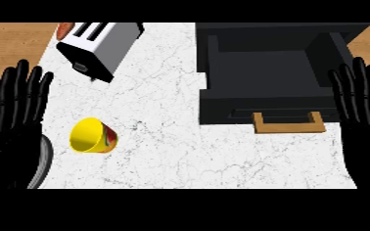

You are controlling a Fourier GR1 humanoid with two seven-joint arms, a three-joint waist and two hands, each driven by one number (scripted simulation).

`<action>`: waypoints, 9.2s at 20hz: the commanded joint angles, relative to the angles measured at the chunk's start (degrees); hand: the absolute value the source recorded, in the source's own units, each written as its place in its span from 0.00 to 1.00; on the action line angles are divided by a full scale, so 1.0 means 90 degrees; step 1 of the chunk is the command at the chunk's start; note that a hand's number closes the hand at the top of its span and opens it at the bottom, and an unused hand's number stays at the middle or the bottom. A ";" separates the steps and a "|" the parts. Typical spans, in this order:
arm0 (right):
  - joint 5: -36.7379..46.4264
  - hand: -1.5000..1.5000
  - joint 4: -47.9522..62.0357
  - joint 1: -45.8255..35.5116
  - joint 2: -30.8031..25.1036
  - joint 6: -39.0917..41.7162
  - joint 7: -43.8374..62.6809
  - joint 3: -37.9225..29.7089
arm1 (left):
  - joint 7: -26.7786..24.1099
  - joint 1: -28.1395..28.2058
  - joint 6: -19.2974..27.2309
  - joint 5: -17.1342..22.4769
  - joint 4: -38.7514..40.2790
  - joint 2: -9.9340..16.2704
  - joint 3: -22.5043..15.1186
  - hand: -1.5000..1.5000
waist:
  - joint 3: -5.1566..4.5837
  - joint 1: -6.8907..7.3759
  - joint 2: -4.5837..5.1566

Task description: Pick up the cup, place it into the drawer and close the drawer

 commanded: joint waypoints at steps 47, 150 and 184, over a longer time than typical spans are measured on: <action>-0.0590 0.00 0.1521 -0.1804 -0.0508 0.1043 0.0729 -0.0628 | -0.5334 -0.2182 -0.2497 -0.0064 1.0604 0.1446 0.1721 0.00 | -0.0161 -0.0001 -0.0086; -0.1027 0.00 0.1998 -0.2548 -0.0633 0.1711 0.0513 -0.0615 | -0.1707 -0.8155 0.1681 0.2465 1.1257 -0.0610 -0.2363 0.00 | -0.0143 -0.1279 0.0233; 0.3284 0.00 0.5701 -0.2477 -0.1287 0.2384 -0.0627 0.2549 | -0.3653 -0.7207 0.1407 0.4262 1.0366 -0.0581 -0.1496 0.00 | -0.0142 0.0406 -0.0073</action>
